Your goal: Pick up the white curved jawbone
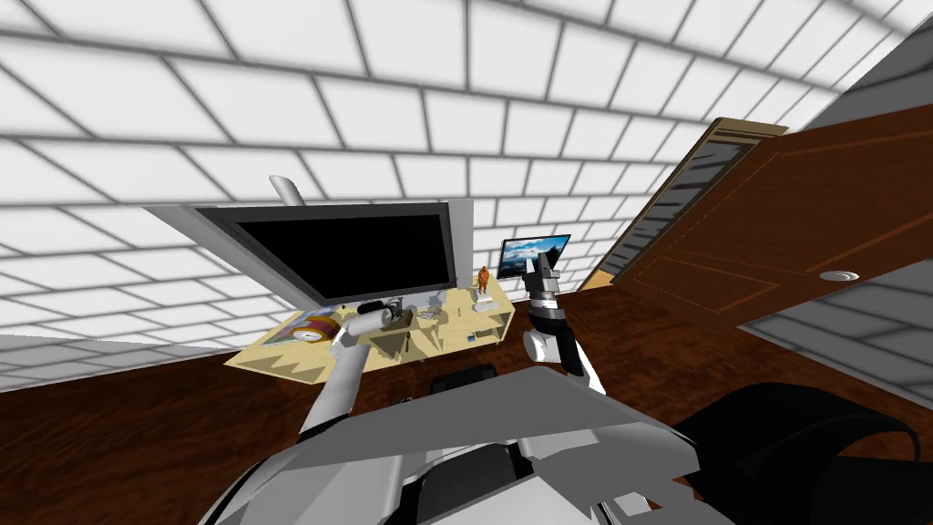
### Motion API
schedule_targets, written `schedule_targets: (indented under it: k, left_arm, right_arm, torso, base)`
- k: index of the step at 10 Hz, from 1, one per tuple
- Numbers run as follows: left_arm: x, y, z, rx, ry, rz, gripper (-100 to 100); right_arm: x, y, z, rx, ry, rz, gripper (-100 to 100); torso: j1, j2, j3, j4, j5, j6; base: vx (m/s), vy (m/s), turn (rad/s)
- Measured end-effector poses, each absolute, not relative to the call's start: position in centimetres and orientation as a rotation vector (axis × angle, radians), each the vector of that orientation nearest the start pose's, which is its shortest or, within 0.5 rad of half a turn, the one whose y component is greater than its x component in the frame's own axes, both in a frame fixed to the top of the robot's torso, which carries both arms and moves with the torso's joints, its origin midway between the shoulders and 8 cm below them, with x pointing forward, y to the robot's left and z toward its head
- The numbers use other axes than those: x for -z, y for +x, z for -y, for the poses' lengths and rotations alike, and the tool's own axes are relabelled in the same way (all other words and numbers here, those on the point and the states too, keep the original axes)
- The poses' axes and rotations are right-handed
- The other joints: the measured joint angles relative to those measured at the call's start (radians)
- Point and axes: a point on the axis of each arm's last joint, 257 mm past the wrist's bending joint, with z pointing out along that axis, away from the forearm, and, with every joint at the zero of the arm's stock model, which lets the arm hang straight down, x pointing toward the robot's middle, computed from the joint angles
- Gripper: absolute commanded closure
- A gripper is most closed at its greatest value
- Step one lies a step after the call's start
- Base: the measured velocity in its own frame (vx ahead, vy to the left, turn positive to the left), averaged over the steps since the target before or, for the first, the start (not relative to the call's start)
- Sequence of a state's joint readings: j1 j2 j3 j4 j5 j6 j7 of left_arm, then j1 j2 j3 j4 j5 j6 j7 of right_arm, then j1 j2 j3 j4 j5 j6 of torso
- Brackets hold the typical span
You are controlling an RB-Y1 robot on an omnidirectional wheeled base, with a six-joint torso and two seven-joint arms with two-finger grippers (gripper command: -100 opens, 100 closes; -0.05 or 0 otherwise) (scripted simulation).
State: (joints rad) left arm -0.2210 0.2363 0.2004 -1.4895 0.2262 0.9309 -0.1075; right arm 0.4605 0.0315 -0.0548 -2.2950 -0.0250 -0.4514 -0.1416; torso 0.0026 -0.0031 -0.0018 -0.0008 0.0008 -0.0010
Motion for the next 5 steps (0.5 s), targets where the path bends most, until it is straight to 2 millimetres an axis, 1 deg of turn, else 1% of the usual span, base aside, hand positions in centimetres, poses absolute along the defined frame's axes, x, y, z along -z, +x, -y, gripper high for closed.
schedule_targets:
  k: [1, 2, 3, 5]
  left_arm:
    - [35.0, 52.5, -33.9, 0.661, -1.794, -1.714, -100]
    - [35.7, 52.3, -33.5, 0.646, -1.823, -1.734, -100]
    - [36.6, 52.3, -32.7, 0.631, -1.857, -1.760, -100]
    - [38.0, 51.3, -31.6, 0.595, -1.919, -1.807, -100]
  right_arm:
    - [-3.5, 34.7, 30.0, -1.409, 0.739, -0.521, 0]
    - [-3.5, 34.7, 30.0, -1.409, 0.739, -0.521, 0]
    - [-3.5, 34.7, 30.0, -1.409, 0.739, -0.521, 0]
    - [-3.5, 34.7, 30.0, -1.409, 0.739, -0.521, 0]
  torso:
    - [0.000, 0.000, 0.000, 0.000, 0.000, 0.000]
    - [-0.001, -0.001, 0.000, 0.000, 0.000, 0.000]
    - [0.000, -0.001, -0.001, 0.000, 0.000, 0.000]
    - [-0.001, -0.001, -0.001, 0.000, 0.000, 0.000]
  base:
    - [0.038, 0.037, -0.056]
    - [0.045, 0.050, -0.105]
    - [0.040, 0.047, -0.058]
    - [0.044, 0.037, -0.077]
